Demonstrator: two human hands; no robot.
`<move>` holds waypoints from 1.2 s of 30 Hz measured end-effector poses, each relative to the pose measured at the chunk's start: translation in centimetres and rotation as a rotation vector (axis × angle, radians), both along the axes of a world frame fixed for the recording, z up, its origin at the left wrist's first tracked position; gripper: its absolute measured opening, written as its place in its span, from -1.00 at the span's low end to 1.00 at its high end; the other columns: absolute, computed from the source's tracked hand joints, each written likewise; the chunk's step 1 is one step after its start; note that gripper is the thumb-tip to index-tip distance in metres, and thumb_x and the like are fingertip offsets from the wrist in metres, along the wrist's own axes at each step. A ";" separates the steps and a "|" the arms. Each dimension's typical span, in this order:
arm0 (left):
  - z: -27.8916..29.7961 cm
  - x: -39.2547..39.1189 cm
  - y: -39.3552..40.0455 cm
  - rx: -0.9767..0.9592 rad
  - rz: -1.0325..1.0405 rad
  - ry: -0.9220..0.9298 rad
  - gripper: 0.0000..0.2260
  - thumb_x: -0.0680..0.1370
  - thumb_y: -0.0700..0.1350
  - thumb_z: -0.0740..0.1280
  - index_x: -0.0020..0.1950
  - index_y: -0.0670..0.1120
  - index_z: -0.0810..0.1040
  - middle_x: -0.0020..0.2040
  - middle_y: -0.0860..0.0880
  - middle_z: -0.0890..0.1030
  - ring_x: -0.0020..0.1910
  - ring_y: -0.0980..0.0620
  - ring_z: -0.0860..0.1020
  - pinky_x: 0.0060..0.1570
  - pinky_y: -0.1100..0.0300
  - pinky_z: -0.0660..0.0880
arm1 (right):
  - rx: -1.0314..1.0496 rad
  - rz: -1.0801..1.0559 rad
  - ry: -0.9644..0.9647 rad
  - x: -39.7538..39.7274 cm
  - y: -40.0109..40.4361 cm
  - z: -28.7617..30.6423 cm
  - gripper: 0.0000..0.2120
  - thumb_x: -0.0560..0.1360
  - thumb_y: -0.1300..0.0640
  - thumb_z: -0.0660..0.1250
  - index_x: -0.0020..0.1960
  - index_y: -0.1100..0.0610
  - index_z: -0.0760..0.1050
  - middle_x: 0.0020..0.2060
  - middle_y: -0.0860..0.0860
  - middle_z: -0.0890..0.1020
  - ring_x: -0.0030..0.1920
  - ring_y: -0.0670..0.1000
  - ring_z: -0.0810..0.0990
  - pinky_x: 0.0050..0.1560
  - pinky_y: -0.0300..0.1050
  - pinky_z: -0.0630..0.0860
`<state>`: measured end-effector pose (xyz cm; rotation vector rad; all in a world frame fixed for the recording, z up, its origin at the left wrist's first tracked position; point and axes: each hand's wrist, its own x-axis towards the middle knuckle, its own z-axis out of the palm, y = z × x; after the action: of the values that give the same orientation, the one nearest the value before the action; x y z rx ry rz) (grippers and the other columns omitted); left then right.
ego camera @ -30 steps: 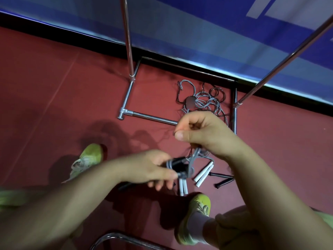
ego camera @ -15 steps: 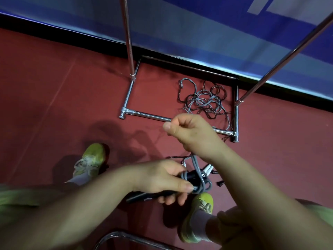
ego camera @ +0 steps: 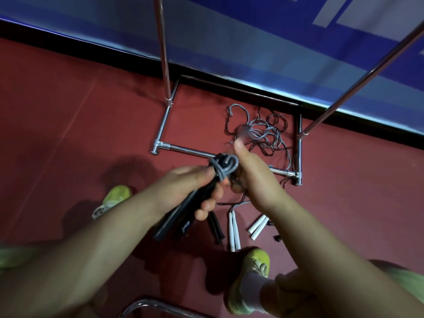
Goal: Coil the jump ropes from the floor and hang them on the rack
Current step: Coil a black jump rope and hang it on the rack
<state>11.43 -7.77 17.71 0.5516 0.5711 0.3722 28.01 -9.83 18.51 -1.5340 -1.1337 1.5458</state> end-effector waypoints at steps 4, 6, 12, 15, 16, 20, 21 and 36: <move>0.0 -0.7 1.2 -0.023 0.020 0.059 -0.55 0.14 0.15 0.62 -0.15 -0.12 0.67 -0.32 -0.08 0.56 -0.48 0.06 0.47 -0.54 0.25 0.42 | 0.136 0.039 -0.051 1.0 -0.5 0.4 -0.45 0.48 -0.18 0.18 -0.16 0.33 0.56 -0.36 0.09 0.45 -0.33 -0.02 0.36 -0.35 -0.26 0.28; 0.0 -0.6 1.1 -0.019 0.023 0.134 -0.63 0.27 0.14 0.52 -0.17 -0.14 0.66 -0.31 -0.10 0.54 -0.48 0.05 0.47 -0.55 0.25 0.41 | 0.144 0.057 -0.075 1.0 -0.4 0.5 -0.63 0.52 -0.07 0.29 -0.26 0.21 0.58 -0.43 -0.04 0.45 -0.39 -0.13 0.35 -0.35 -0.35 0.29; -0.5 -0.3 0.5 -0.033 -0.080 0.343 -0.70 0.34 0.04 0.31 -0.08 -0.14 0.61 -0.31 -0.10 0.60 -0.43 0.01 0.53 -0.50 0.24 0.43 | 0.066 0.058 -0.126 1.1 -0.4 -0.4 -0.74 0.57 0.21 0.27 -0.28 0.18 0.55 -0.51 -0.13 0.51 -0.50 -0.22 0.37 -0.41 -0.41 0.29; -0.7 -0.3 0.2 -0.001 -0.217 0.413 -0.64 0.36 0.08 0.26 0.00 -0.14 0.52 -0.26 -0.09 0.65 -0.34 -0.01 0.61 -0.33 0.17 0.49 | 0.043 -0.077 -0.109 1.4 -0.2 -0.8 -0.73 0.50 0.01 0.34 -0.30 0.14 0.55 -0.44 0.00 0.48 -0.44 -0.13 0.32 -0.39 -0.33 0.24; -0.8 -0.3 0.2 -0.015 -0.227 0.416 -0.63 0.36 0.12 0.25 -0.03 -0.13 0.53 -0.26 -0.08 0.64 -0.33 0.00 0.60 -0.28 0.15 0.50 | 0.042 -0.117 -0.133 1.7 -0.1 -0.8 -0.68 0.46 -0.08 0.32 -0.30 0.15 0.56 -0.41 0.05 0.47 -0.42 -0.08 0.32 -0.38 -0.28 0.24; -0.9 -0.1 0.4 -0.036 -0.151 0.431 -0.54 0.36 0.23 0.24 -0.08 -0.16 0.55 -0.33 -0.06 0.54 -0.42 0.00 0.49 -0.37 0.16 0.46 | -0.004 -0.111 -0.194 1.7 -0.2 -1.0 -0.61 0.59 -0.03 0.23 -0.26 0.22 0.53 -0.52 -0.05 0.47 -0.51 -0.10 0.35 -0.43 -0.27 0.29; -1.0 0.0 0.3 -0.016 -0.125 0.452 -0.52 0.36 0.24 0.23 -0.08 -0.17 0.55 -0.35 -0.06 0.53 -0.44 0.01 0.46 -0.40 0.18 0.44 | -0.038 -0.112 -0.167 1.4 -0.3 -1.2 -0.64 0.61 0.01 0.19 -0.23 0.22 0.52 -0.50 -0.05 0.51 -0.50 -0.09 0.38 -0.44 -0.26 0.33; -2.2 -0.1 0.1 1.029 -0.352 1.187 -0.60 0.56 0.24 0.07 -0.12 -0.07 0.44 -0.27 0.00 0.52 -0.22 -0.06 0.51 -0.19 0.04 0.44 | -0.451 -0.072 0.102 0.1 -1.0 -2.6 -0.53 0.61 -0.15 0.10 0.15 0.23 0.51 -0.16 0.14 0.65 -0.27 0.11 0.65 -0.27 -0.14 0.54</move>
<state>11.32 -7.63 15.55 1.8883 1.3952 -0.0822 28.12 -10.84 15.93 -1.7338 -0.6906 1.8939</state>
